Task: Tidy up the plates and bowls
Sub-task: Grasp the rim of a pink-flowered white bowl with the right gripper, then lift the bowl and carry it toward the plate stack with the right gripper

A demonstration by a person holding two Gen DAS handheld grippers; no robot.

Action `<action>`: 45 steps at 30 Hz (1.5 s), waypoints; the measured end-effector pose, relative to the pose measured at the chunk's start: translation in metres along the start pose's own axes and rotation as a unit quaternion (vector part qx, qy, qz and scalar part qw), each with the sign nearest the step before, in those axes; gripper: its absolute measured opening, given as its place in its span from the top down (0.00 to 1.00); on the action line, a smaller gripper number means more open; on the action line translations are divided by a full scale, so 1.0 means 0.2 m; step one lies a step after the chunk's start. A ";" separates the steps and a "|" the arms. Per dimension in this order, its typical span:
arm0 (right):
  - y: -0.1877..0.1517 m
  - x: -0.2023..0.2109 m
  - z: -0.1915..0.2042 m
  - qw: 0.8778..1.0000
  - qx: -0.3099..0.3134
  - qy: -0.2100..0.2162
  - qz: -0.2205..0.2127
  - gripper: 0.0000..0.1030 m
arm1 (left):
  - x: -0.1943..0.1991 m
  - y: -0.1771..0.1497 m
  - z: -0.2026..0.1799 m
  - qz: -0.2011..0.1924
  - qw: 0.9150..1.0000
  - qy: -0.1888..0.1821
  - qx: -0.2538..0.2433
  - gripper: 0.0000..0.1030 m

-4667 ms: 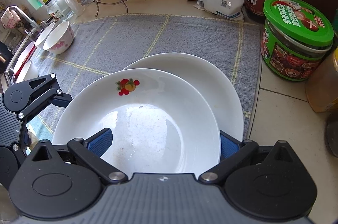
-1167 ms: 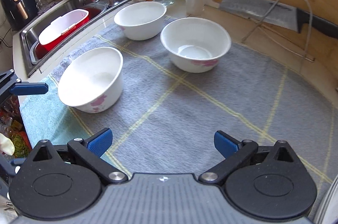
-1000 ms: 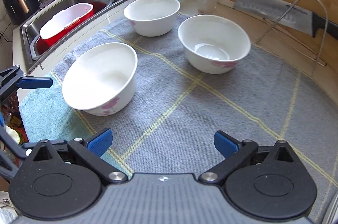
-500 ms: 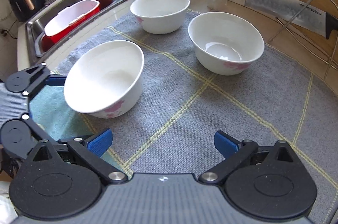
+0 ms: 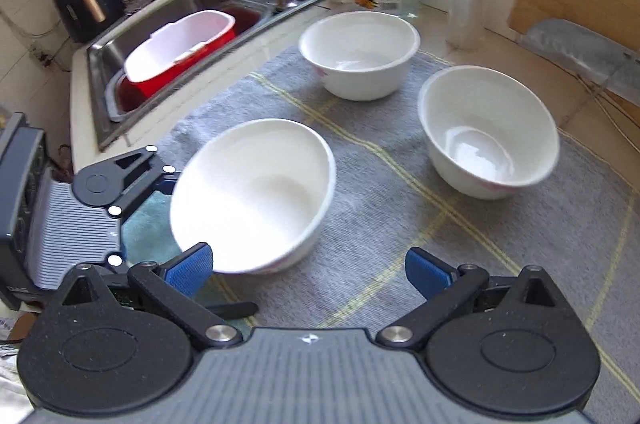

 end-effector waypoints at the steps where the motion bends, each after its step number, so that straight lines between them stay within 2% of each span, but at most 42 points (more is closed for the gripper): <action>1: 0.01 -0.01 0.02 1.000 0.006 0.000 0.002 0.00 | 0.01 0.00 0.00 -0.001 1.000 0.001 -0.001 0.01; 7: 0.06 -0.08 0.07 1.000 0.015 0.007 0.004 0.00 | 0.03 0.02 0.03 -0.013 1.000 0.011 -0.006 0.01; 13: 0.08 -0.14 0.11 1.000 0.014 0.017 0.007 0.00 | 0.06 0.04 0.04 -0.028 1.000 0.001 -0.013 0.01; 23: 0.12 -0.15 0.13 1.000 0.011 0.026 0.001 0.02 | 0.07 0.07 0.06 -0.046 0.999 -0.010 -0.011 0.09; 27: 0.11 -0.15 0.14 1.000 0.011 0.025 0.002 0.06 | 0.07 0.08 0.06 -0.049 0.999 -0.018 -0.011 0.11; 45: 0.10 -0.10 0.14 1.000 -0.013 0.023 -0.008 0.06 | 0.10 0.11 0.04 -0.044 0.998 -0.027 -0.027 0.11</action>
Point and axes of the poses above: each gripper's, at about its wrist camera, not at the fingertips, and x roughly against the way its jaws point, z to its left, y to its top, the point moved 8 cm from there along -x, roughly the way its jaws point, and after that the axes turned 15 degrees about -x, right-handed, at the moved point
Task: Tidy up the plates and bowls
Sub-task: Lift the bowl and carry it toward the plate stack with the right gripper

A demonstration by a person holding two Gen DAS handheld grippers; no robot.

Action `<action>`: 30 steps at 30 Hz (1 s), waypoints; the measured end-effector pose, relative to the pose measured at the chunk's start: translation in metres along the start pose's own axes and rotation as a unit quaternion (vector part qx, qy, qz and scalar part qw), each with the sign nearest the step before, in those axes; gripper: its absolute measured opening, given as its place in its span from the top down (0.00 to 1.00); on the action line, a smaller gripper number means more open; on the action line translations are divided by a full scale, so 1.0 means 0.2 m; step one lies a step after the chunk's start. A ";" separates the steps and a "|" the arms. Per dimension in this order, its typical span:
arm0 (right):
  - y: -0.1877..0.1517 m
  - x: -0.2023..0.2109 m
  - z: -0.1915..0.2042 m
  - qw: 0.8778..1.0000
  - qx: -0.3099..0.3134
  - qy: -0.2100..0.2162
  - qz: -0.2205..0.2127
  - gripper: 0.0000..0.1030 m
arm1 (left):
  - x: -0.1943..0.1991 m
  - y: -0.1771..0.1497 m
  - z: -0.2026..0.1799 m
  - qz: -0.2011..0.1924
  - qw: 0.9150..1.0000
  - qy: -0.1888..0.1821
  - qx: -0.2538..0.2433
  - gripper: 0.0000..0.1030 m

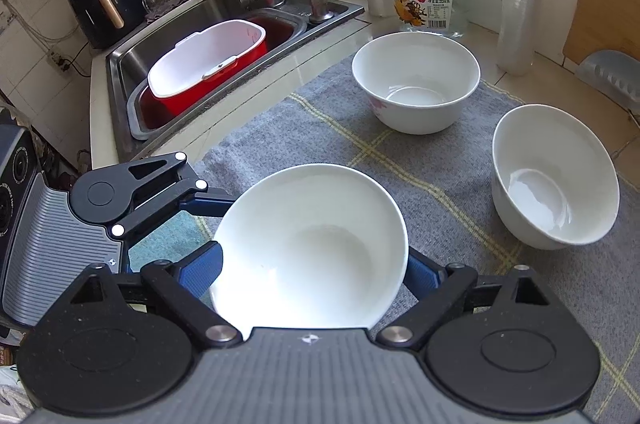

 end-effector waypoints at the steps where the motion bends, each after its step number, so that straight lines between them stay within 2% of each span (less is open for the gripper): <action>1: 0.00 0.01 0.00 1.000 -0.004 0.000 -0.002 0.06 | 0.01 0.01 -0.01 0.000 1.000 -0.002 0.000 0.11; 12: -0.08 0.19 -0.09 0.999 -0.023 -0.009 -0.027 0.06 | 0.02 0.14 -0.16 0.003 0.999 -0.020 -0.026 0.11; 30: -0.35 0.56 -0.50 0.993 -0.082 -0.059 -0.059 0.05 | -0.19 0.43 -0.62 -0.008 0.994 -0.083 -0.068 0.11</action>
Point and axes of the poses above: each gripper's, at about its wrist camera, not at the fingertips, and x roughly against the way its jaws point, z to its left, y to its top, the point moved 8 cm from there along -x, roughly the way its jaws point, and after that the axes turned 15 degrees about -x, right-handed, at the moved point
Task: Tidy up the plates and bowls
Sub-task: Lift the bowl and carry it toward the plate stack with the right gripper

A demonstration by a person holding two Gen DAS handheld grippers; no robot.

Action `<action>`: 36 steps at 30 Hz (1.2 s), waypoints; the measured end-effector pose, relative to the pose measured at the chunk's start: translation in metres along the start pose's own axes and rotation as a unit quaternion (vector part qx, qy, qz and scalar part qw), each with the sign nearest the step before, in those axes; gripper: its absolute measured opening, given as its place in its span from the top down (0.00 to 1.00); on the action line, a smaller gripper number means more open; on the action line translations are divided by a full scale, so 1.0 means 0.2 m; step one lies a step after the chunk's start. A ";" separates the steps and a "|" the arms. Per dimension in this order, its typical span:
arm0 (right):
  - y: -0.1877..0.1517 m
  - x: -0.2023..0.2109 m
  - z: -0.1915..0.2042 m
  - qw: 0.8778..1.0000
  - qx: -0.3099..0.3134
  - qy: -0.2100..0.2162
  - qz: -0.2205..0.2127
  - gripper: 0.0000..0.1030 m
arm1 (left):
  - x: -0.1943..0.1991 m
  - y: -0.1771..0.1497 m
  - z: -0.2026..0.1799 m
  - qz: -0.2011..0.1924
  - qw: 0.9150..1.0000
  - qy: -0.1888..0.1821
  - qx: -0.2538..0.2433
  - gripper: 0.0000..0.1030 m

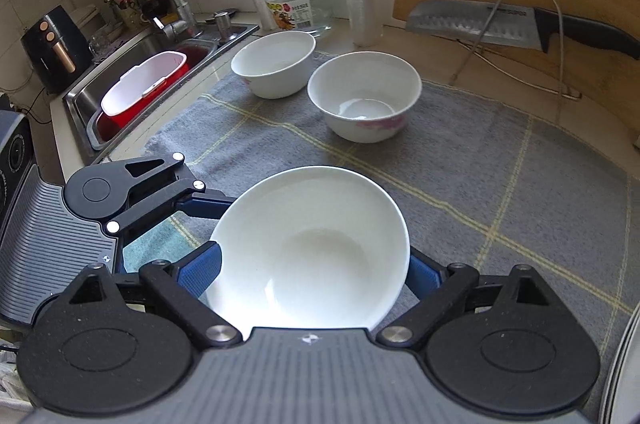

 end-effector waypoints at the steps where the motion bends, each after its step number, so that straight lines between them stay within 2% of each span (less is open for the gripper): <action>1: -0.01 0.01 -0.03 1.000 -0.004 -0.002 -0.001 0.05 | -0.01 0.01 -0.02 -0.001 1.000 -0.003 -0.003 0.11; 14: -0.07 0.07 -0.21 1.000 -0.028 -0.010 -0.006 0.05 | -0.15 0.09 -0.15 0.010 0.999 -0.028 -0.010 0.11; 36: -0.07 0.04 -0.24 1.000 -0.025 -0.002 0.001 0.05 | -0.18 0.08 -0.14 0.018 1.000 -0.023 0.006 0.11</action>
Point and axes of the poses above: each gripper's, at about its wrist camera, not at the fingertips, and x roughly against the way its jaws point, z to its left, y to its top, the point moved 8 cm from there along -x, roughly the way its jaws point, and after that the axes turned 15 degrees about -x, right-handed, at the moved point
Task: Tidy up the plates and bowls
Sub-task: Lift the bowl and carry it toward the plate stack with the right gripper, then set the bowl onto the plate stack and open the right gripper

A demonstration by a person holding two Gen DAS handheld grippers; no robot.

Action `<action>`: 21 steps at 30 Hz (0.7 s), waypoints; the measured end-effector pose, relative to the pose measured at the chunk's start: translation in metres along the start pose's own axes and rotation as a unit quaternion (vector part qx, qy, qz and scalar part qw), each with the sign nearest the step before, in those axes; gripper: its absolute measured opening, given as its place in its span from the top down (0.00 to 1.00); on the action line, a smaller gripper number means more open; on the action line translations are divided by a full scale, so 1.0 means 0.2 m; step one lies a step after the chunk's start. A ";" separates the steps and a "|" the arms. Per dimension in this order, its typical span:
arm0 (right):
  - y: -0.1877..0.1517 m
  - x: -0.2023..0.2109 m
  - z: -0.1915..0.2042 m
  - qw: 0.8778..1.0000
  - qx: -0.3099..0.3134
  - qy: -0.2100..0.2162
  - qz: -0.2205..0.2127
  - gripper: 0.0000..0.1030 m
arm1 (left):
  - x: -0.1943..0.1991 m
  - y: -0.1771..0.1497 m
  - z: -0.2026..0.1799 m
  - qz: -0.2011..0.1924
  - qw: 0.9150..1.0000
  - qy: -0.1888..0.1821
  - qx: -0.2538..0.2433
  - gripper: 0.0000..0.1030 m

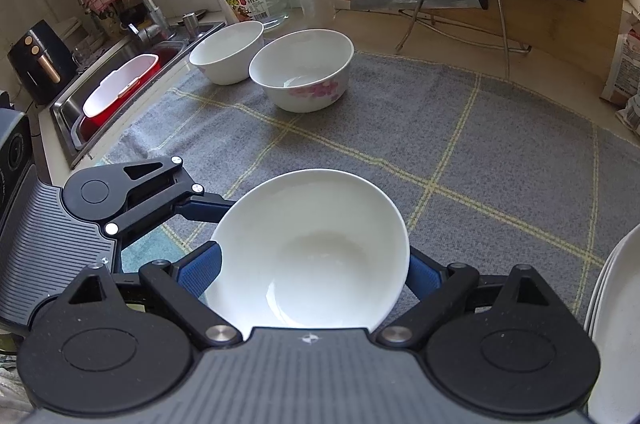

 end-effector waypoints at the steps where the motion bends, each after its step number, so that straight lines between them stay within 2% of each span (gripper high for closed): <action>1: 0.00 0.00 0.00 1.000 0.000 0.000 0.000 0.05 | 0.00 0.00 0.00 0.000 1.000 -0.001 0.003 0.11; 15: 0.00 -0.01 -0.02 1.000 -0.002 0.010 0.005 0.05 | -0.04 -0.02 -0.01 0.012 1.000 0.008 0.009 0.11; 21: 0.00 -0.01 -0.03 1.000 -0.003 0.017 0.004 0.00 | -0.03 -0.02 -0.01 0.011 1.000 0.018 0.011 0.07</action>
Point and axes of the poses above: each gripper's, at about its wrist camera, not at the fingertips, and x roughly against the way its jaws point, z to its left, y to its top, the point moved 8 cm from there along -x, roughly the way its jaws point, and after that the axes turned 15 degrees about -x, right-handed, at the moved point
